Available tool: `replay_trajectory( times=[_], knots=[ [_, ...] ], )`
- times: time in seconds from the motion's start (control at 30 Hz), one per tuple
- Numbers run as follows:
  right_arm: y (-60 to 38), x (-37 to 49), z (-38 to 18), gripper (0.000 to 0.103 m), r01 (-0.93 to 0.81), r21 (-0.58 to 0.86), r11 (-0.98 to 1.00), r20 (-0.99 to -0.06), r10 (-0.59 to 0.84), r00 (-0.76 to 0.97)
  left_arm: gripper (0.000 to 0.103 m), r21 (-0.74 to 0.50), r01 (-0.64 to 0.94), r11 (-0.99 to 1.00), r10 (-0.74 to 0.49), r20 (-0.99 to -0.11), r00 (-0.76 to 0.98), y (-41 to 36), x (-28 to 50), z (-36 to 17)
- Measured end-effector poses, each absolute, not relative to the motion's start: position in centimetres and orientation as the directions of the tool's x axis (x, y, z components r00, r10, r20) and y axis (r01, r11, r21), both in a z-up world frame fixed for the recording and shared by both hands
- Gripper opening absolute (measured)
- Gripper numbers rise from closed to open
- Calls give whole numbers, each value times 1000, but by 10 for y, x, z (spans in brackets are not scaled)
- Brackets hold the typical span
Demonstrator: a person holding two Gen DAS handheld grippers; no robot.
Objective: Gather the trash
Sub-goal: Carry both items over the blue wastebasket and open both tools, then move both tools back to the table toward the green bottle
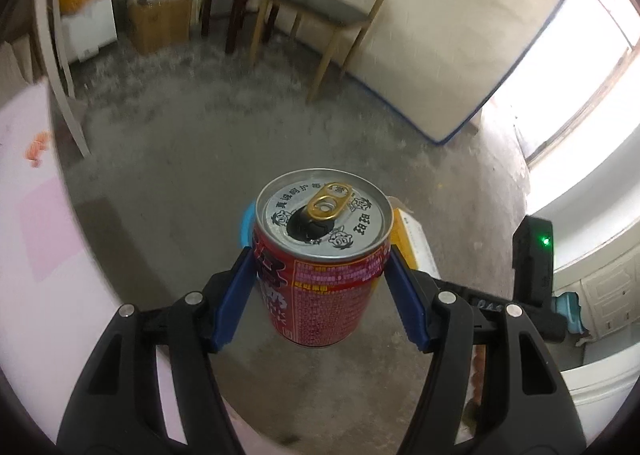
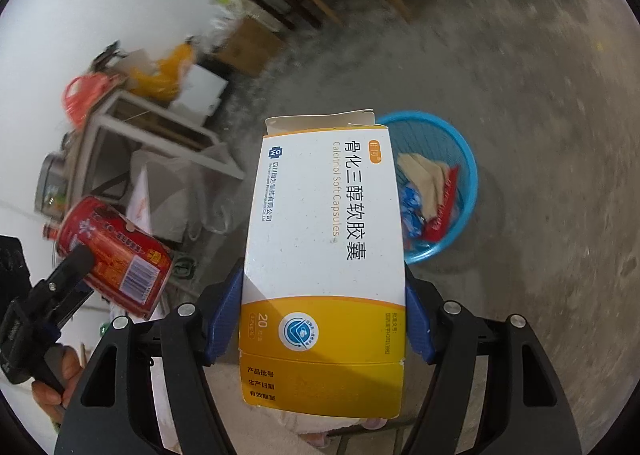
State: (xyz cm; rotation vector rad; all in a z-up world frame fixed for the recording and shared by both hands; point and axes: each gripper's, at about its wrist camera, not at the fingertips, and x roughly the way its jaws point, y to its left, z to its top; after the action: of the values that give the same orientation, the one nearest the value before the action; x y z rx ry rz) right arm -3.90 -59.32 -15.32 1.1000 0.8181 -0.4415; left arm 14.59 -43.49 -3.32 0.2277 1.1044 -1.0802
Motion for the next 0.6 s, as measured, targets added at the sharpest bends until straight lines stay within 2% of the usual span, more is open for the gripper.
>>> replay_trajectory(
  times=[0.1,0.17,0.23,0.4,0.6],
  knots=[
    [-619,-23,-171,69,692,613,380,-762,53,646,63,-364,782,506,-565,-825,-19,-467,161,-53],
    [-640,-4,-192,73,700,596,393,-772,42,634,72,-352,771,531,-549,-836,-3,-483,173,-63],
    [-655,18,-225,77,728,545,415,-815,57,577,74,-326,767,553,-546,-837,38,-483,177,-64],
    [-659,40,-291,77,786,478,393,-874,127,469,74,-346,762,547,-580,-813,46,-454,181,-54],
    [-648,27,-313,77,808,461,368,-885,129,446,74,-327,774,543,-621,-776,108,-400,173,-28]
  ],
)
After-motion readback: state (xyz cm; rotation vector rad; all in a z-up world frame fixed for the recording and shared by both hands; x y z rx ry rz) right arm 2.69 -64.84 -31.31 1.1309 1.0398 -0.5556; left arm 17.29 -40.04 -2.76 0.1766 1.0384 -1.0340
